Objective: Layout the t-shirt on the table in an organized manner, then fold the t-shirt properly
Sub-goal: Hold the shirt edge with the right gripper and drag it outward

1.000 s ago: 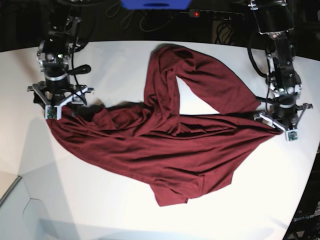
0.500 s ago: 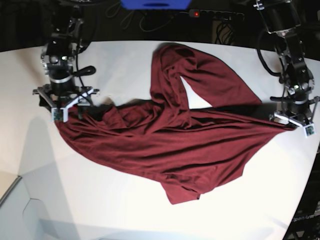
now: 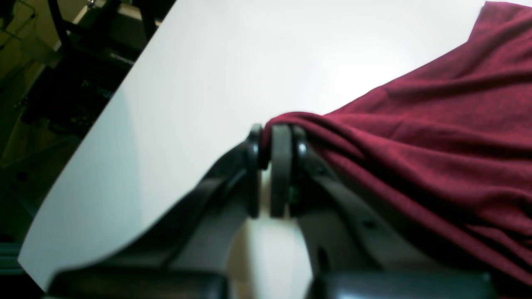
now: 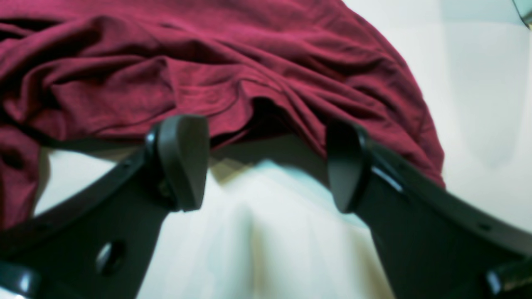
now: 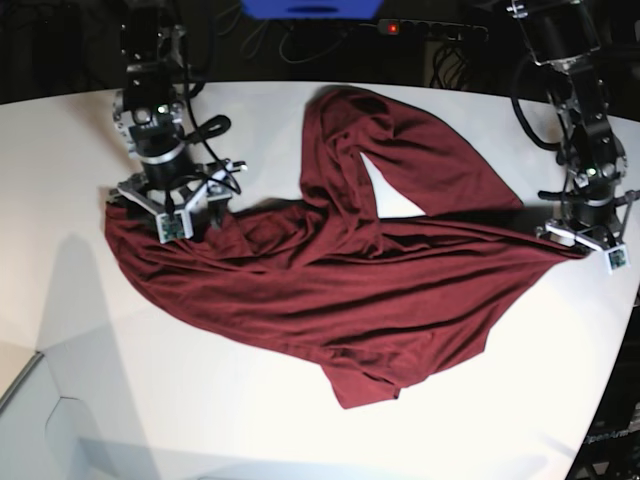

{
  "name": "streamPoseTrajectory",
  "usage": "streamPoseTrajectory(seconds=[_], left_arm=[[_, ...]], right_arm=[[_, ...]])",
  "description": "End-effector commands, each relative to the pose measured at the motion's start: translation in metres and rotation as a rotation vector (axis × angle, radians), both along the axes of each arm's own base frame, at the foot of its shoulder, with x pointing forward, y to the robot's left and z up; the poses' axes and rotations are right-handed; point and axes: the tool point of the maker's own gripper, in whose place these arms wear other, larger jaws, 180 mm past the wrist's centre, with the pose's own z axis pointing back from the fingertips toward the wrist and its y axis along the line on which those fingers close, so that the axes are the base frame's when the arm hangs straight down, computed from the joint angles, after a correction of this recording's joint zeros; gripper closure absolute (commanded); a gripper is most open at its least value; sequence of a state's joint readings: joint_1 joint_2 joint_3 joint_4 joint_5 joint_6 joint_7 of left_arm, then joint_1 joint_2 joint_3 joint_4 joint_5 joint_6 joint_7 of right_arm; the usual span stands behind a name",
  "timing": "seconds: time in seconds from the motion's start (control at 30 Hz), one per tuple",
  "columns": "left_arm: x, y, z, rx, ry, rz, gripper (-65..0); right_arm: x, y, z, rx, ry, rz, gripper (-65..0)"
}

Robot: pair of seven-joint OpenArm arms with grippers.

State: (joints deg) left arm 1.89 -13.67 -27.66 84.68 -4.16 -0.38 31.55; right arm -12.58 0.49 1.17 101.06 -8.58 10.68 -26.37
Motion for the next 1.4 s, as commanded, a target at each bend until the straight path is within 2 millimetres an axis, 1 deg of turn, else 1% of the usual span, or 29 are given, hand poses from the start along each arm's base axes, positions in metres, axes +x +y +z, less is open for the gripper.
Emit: streamPoseTrajectory(seconds=[0.0, 0.1, 0.2, 0.27, 0.33, 0.43, 0.5, 0.6, 0.67, 0.8, 0.83, 0.9, 1.07, 1.13, 1.3, 1.37], left_arm=[[0.008, 0.008, 0.019, 0.038, -0.049, 0.002, -0.2], [0.008, 0.008, 0.019, 0.038, -0.049, 0.002, -0.2], [0.008, 0.008, 0.019, 0.039, -0.049, 0.002, -0.2], [0.008, 0.009, 0.018, 0.039, -0.047, 0.003, -0.2], [0.008, 0.009, 0.018, 0.039, -0.047, 0.003, -0.2], [0.008, 0.009, 0.018, 0.039, -0.047, 0.003, -0.2], [0.008, 0.008, 0.018, 0.037, -0.048, 0.003, -0.2], [0.008, 0.008, 0.018, 0.036, -0.049, 0.003, -0.2], [0.008, 0.008, 0.018, 0.034, -0.049, 0.003, -0.2], [0.008, 0.007, 0.019, 0.032, -0.052, 0.004, -0.2], [0.008, 0.007, 0.019, 0.032, -0.052, 0.004, -0.2], [0.008, 0.007, 0.018, 0.030, -0.051, 0.004, -0.2], [0.008, 0.006, 0.018, 0.030, -0.052, 0.003, -0.2], [0.008, 0.006, 0.019, 0.032, -0.055, 0.002, -0.2], [0.002, 0.005, 0.014, 0.031, -0.039, 0.000, -0.2], [-0.003, 0.000, 0.006, 0.016, -0.025, -0.001, -0.2]], right_arm=[[0.014, -0.003, 0.015, 0.001, -0.061, -0.005, -44.1], [0.019, -0.005, 0.004, 0.002, -0.036, -0.011, -44.0], [0.023, -0.009, -0.002, -0.009, -0.023, -0.011, -43.9], [0.023, -0.012, -0.005, -0.022, -0.014, -0.003, -42.3], [0.022, -0.014, -0.010, -0.021, 0.000, -0.008, -38.5], [0.026, -0.015, -0.015, -0.021, 0.011, -0.011, -30.0], [0.026, -0.020, -0.021, -0.036, 0.027, -0.008, -24.0], [0.025, -0.024, -0.023, -0.047, 0.033, -0.007, -16.3], [0.025, -0.025, -0.022, -0.049, 0.032, -0.008, -13.2], [0.025, -0.038, -0.019, -0.083, 0.027, -0.006, -6.8], [0.024, -0.043, -0.018, -0.090, 0.028, -0.012, -4.8], [0.022, -0.062, -0.017, -0.097, 0.026, -0.062, 0.0], [0.017, -0.100, -0.012, -0.083, 0.012, -0.193, 0.0], [0.014, -0.119, -0.005, -0.082, -0.032, -0.250, 0.0], [0.003, -0.158, 0.013, -0.076, -0.142, -0.380, 0.0], [-0.003, -0.171, 0.017, -0.077, -0.173, -0.426, 0.0]])
